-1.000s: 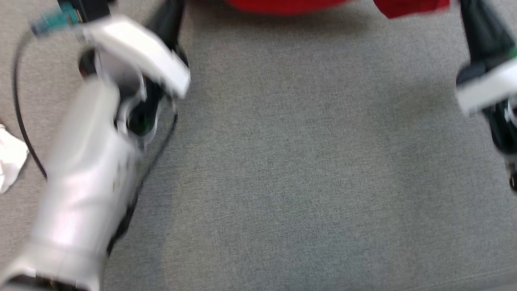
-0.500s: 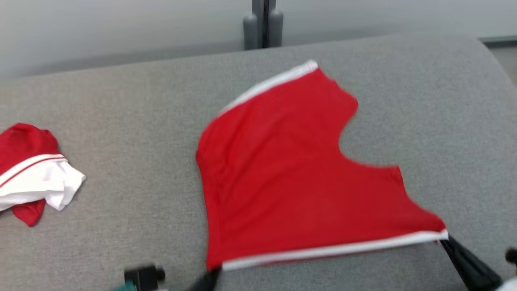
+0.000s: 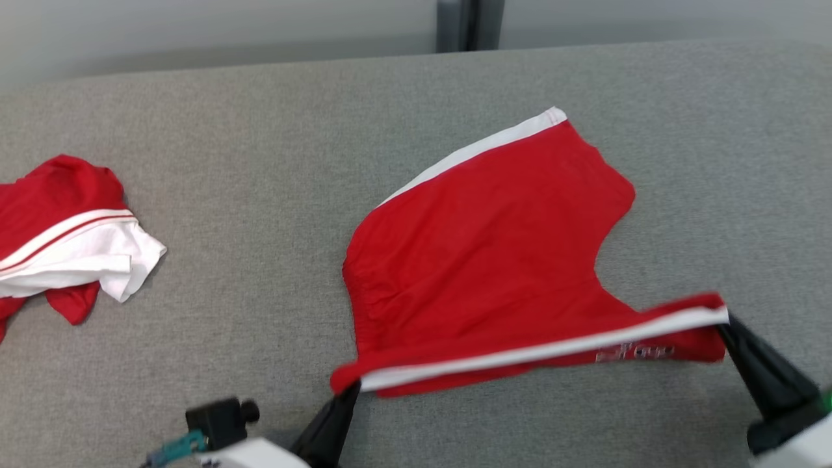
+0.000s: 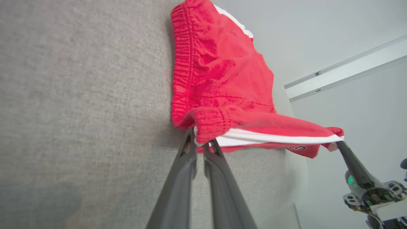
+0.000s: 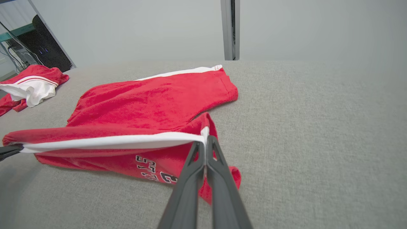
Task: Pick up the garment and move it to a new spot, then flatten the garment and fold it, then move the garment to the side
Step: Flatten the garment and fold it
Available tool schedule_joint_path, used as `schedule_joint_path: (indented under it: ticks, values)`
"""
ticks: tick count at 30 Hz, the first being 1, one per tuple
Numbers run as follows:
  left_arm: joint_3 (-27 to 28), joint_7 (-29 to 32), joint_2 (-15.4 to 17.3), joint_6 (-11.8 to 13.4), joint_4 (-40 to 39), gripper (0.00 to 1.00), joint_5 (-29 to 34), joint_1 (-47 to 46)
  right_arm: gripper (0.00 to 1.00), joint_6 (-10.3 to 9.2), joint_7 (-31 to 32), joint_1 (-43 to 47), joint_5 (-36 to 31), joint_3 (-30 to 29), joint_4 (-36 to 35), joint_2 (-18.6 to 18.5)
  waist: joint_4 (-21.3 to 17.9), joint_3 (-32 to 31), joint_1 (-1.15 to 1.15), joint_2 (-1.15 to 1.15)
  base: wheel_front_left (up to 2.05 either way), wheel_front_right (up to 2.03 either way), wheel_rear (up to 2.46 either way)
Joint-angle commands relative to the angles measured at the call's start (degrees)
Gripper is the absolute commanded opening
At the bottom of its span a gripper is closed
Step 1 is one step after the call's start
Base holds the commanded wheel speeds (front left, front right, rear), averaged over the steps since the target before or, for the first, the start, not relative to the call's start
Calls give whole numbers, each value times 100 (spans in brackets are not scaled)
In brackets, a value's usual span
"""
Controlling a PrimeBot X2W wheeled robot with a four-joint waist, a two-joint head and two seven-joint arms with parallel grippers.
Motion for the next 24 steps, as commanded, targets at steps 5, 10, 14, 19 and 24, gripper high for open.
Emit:
schedule_joint_path:
  ticks: [5,10,14,19,24]
  values:
    - [115,228,-185,184,-325,0,-84,-754,0,-22,346,-1229,-108,262,104,-16,243,351,0,0,0,0,0]
    - [37,558,-425,360,-684,0,-114,-1431,0,-18,623,-2486,4,506,704,-214,459,593,0,0,0,0,0]
    - [63,687,-564,507,-829,0,-168,-1715,0,-18,715,-3164,88,748,1159,-385,533,708,0,0,0,0,0]
    - [138,793,-620,614,-754,0,-144,-2075,0,-18,793,-3891,203,1204,1638,-516,621,837,0,0,0,0,0]
    - [233,869,-706,708,-424,0,-200,-2425,0,-18,871,-4544,355,1628,2102,-612,705,937,0,0,0,0,0]
